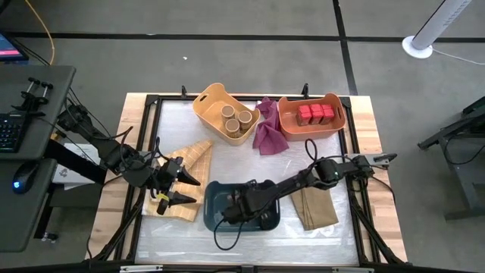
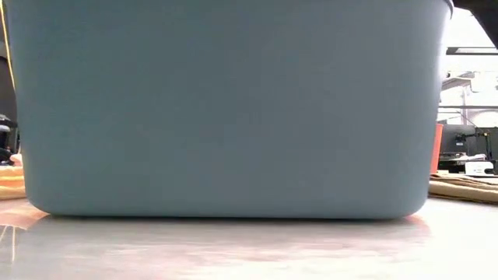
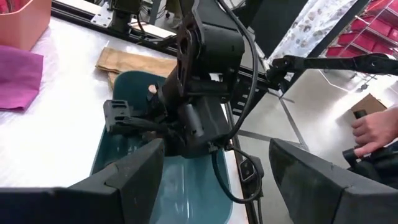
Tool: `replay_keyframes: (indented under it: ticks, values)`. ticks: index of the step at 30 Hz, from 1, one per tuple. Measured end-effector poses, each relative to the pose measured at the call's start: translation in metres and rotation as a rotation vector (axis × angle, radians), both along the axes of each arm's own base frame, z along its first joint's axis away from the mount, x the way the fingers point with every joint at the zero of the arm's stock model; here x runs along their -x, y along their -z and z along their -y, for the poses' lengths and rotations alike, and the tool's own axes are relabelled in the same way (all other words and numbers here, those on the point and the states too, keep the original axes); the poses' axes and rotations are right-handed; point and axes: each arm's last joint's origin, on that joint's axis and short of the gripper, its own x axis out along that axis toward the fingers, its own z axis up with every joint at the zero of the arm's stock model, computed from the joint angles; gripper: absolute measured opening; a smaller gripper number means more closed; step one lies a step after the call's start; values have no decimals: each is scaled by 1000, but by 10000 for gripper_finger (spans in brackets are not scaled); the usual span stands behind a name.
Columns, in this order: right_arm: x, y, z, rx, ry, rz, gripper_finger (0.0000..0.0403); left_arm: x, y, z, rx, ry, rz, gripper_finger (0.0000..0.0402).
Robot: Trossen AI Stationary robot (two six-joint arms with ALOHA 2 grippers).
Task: Sort spices by type
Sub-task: Put the transparent seasoning bottle into the blue bin
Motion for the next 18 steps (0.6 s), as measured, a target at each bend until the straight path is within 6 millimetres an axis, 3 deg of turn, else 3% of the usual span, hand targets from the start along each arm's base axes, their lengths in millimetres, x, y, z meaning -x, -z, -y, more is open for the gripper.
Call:
replay_keyframes:
  ticks: [6, 11, 15, 18]
  values:
    - [-1, -7, 1, 53, 59, 21, 179, 0, 0, 0, -14, 3, 4, 275]
    - [-7, -29, 0, 51, 64, 84, 181, 0, 0, 0, -32, 4, 9, 275]
    - [-13, -59, -2, 62, 61, 186, 181, 0, 0, 0, -33, 2, 9, 275]
    - [-7, -83, 2, 51, 100, 278, 181, 0, 0, 0, -35, 0, 10, 275]
